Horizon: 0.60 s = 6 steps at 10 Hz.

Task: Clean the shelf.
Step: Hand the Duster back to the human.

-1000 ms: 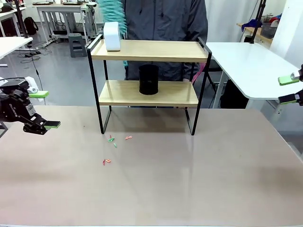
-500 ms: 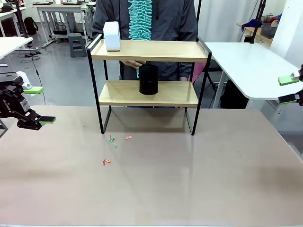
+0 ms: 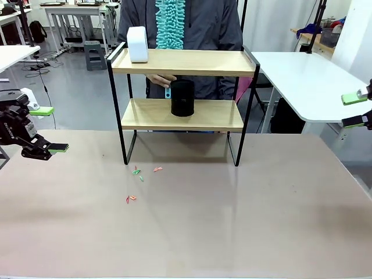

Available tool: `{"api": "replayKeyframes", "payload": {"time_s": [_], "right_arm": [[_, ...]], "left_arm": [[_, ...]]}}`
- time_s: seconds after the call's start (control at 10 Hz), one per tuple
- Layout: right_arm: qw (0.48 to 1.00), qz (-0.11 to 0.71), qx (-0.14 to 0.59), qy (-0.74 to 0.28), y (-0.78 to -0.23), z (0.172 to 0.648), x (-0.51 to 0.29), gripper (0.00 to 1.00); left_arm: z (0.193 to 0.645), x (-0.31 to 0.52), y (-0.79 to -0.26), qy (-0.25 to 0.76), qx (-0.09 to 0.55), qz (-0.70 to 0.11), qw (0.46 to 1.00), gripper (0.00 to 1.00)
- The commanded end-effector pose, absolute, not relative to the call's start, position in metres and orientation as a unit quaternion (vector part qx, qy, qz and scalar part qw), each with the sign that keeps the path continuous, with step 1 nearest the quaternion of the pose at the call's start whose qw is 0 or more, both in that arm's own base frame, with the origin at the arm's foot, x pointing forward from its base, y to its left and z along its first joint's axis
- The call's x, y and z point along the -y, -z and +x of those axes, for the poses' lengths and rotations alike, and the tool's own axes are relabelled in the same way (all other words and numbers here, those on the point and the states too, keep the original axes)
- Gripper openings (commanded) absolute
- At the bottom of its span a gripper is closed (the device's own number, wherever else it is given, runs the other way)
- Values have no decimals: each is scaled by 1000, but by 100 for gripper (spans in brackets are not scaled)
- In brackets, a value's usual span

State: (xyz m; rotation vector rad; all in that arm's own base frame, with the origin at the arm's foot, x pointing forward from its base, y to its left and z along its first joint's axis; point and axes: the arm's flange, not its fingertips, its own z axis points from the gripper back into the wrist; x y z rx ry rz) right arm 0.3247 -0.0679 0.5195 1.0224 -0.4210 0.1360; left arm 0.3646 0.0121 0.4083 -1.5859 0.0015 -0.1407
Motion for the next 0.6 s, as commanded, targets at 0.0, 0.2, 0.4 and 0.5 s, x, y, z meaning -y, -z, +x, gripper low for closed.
{"api": "replayKeyframes", "payload": {"time_s": [0.0, 0.2, 0.4, 0.5], "right_arm": [[847, 485, 205, -74, -518, 325, 69, 100], [847, 485, 205, -74, -518, 325, 69, 100], [847, 485, 205, -74, -518, 325, 69, 100], [847, 485, 205, -74, -518, 325, 69, 100]], "left_arm": [[362, -10, -411, 62, -2, -709, 703, 100], [362, -10, -411, 62, -2, -709, 703, 100], [362, -10, -411, 62, -2, -709, 703, 100], [362, -10, -411, 62, -2, -709, 703, 100]]}}
